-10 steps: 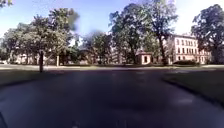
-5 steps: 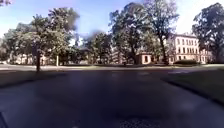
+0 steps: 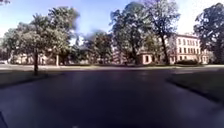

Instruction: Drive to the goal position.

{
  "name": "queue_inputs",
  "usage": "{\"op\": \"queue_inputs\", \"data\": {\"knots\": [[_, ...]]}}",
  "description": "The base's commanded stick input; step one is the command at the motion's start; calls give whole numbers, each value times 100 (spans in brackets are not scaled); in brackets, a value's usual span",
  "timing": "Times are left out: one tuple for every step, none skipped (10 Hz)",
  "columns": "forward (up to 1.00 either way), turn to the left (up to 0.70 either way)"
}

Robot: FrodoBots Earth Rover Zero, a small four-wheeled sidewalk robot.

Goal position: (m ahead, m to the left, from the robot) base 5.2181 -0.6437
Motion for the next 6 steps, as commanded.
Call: {"op": "queue_inputs", "data": {"knots": [[50,-8],[50,-16],[50,-35],[50,-50],[50,-50],[50,-50]]}}
